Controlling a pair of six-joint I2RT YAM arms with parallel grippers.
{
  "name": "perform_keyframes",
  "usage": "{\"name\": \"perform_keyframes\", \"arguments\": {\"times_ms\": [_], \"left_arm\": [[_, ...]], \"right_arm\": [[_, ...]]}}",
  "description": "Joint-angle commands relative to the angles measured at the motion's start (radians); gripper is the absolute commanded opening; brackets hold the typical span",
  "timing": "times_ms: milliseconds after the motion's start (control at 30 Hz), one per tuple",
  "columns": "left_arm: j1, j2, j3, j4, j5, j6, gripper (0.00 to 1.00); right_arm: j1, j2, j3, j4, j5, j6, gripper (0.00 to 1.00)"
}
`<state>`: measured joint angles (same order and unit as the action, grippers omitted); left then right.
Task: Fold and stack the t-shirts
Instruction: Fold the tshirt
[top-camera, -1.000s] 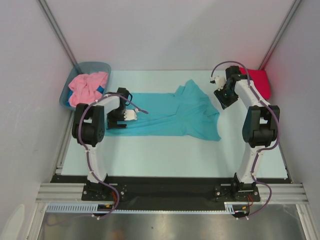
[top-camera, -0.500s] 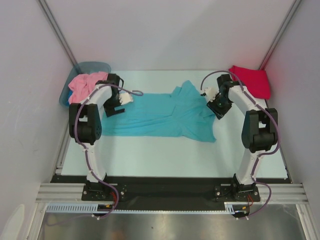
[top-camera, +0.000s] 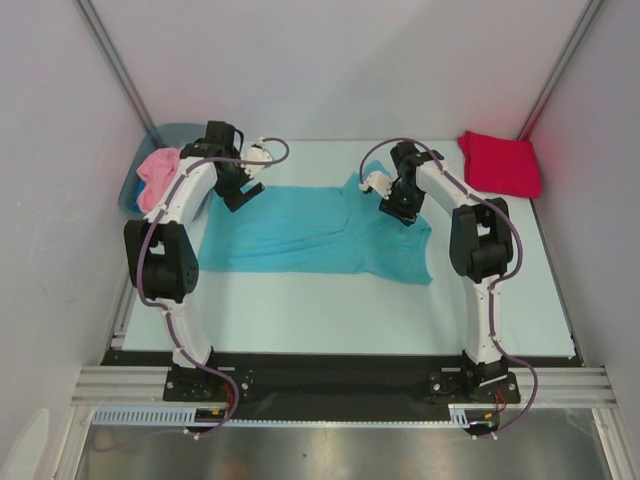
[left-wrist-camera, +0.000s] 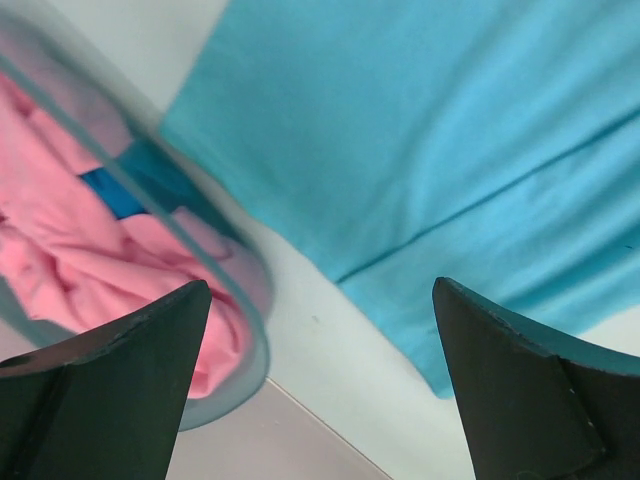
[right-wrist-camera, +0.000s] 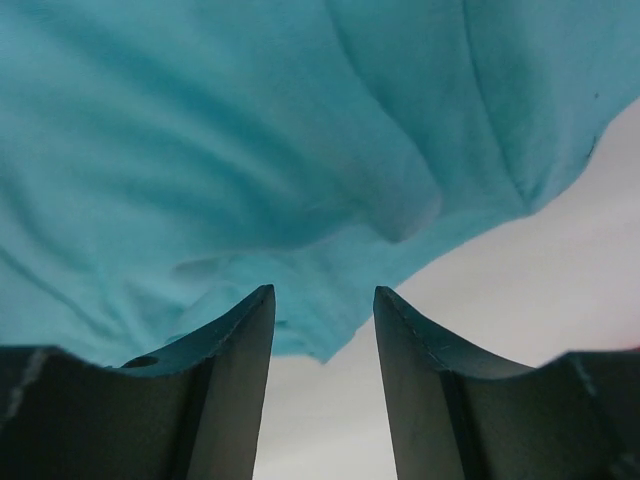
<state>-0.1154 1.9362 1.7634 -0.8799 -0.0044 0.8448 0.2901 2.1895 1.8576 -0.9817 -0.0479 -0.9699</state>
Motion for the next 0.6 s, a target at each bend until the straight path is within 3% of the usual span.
{"name": "perform_keyframes", "arguments": {"times_ms": [0,200,567], "left_arm": [[-0.013,-0.08,-0.047,-0.007,0.076,-0.046,1.0],[-0.02,-0.109,-0.068,0.01,0.063,-0.041,1.0],[-0.029,-0.106,-0.071,0.022,0.031,-0.007,1.0]], "right_arm": [[-0.016,0.061,0.087,0.031,0.04,0.0,0.5],[-0.022,0.108,0.107,0.058,0.048,0.019,0.48],[-0.091,0.07,-0.027,0.109,0.042,0.059,0.47]]}}
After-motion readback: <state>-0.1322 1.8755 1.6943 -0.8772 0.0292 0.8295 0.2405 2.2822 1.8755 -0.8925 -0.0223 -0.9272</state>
